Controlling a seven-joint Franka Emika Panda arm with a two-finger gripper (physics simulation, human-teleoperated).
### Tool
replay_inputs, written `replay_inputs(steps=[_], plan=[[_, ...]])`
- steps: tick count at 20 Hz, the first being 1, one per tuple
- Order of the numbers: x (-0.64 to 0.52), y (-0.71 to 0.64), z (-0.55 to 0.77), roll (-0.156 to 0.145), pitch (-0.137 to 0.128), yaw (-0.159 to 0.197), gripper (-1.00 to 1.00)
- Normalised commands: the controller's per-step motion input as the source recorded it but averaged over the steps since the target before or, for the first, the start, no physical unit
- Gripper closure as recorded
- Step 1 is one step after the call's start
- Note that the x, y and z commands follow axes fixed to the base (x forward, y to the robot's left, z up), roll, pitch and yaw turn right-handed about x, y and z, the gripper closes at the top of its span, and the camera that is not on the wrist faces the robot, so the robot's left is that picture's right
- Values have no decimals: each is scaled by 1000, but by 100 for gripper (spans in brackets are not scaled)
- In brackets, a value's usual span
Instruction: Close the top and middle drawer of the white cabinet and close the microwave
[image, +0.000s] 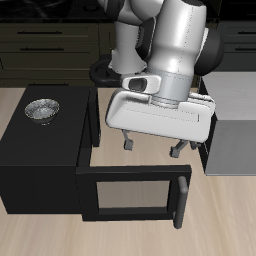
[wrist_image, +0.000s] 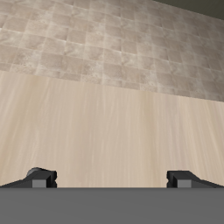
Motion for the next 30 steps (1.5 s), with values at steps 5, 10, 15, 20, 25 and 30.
replay_inputs(steps=[5, 10, 15, 20, 25, 30], plan=[[65, -38, -345, 5, 45, 25, -100], [60, -11, -251, 6, 32, -14, -100], [51, 31, -276, 10, 37, 17, -100], [74, 78, -400, 7, 81, 30, -100], [55, 109, -454, 17, 90, 44, -100], [-25, 39, -408, 32, 71, 30, -100]])
